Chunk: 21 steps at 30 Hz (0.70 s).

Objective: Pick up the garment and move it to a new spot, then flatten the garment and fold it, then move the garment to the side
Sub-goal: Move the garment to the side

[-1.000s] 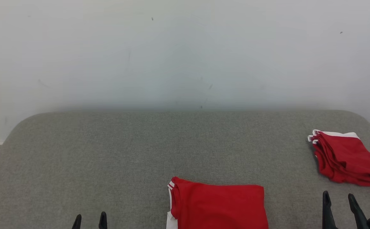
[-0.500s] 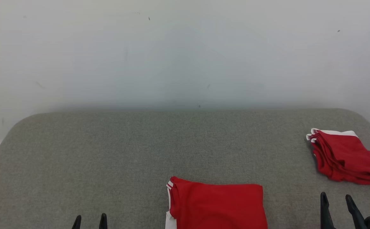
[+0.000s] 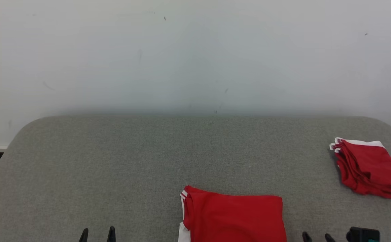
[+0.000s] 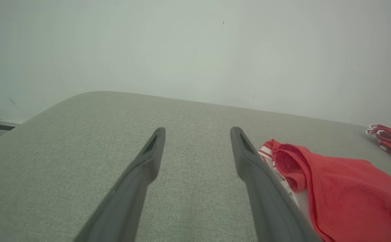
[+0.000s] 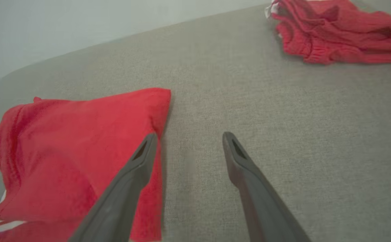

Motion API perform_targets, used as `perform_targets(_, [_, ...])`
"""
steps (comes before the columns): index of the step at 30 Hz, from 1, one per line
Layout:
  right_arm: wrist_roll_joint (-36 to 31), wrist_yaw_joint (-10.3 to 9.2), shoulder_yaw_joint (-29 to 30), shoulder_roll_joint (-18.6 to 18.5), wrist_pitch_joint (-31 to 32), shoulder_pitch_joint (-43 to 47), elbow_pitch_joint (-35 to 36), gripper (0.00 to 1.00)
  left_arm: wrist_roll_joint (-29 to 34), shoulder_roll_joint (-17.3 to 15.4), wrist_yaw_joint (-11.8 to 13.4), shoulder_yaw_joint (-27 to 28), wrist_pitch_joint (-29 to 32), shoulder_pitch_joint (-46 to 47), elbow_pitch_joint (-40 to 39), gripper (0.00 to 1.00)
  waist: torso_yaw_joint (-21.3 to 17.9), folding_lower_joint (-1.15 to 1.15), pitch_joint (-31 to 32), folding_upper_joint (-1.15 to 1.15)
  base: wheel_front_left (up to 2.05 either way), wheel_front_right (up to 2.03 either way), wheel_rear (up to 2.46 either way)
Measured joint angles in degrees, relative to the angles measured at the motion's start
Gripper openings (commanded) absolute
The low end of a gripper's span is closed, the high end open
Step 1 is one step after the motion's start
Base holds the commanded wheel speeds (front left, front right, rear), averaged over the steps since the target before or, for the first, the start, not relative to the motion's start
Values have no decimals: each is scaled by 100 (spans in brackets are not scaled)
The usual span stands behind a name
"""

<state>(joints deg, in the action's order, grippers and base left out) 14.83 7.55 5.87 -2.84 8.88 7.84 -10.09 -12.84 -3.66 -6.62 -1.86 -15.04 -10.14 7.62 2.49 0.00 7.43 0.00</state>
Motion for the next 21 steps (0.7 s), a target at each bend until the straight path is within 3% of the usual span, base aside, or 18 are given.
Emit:
perform_targets(4, [20,0,-266,-4,1446,-1,282,100,9,12,1,-14,0,12,26,100,52,0,-18,0,0,0,0])
perform_targets(10, [-15,0,-276,0,2814,-521,396,100,26,31,9,-115,0,137,92,100,144,0,-120,0,0,0,0])
perform_targets(14, [-55,-1,-110,-4,3216,-803,-172,100,67,40,8,-221,0,237,169,100,269,0,-163,0,0,0,0])
perform_targets(21, [-158,0,-66,-3,3188,-1339,-977,100,74,-3,4,-319,0,235,120,100,555,0,-235,0,0,0,0])
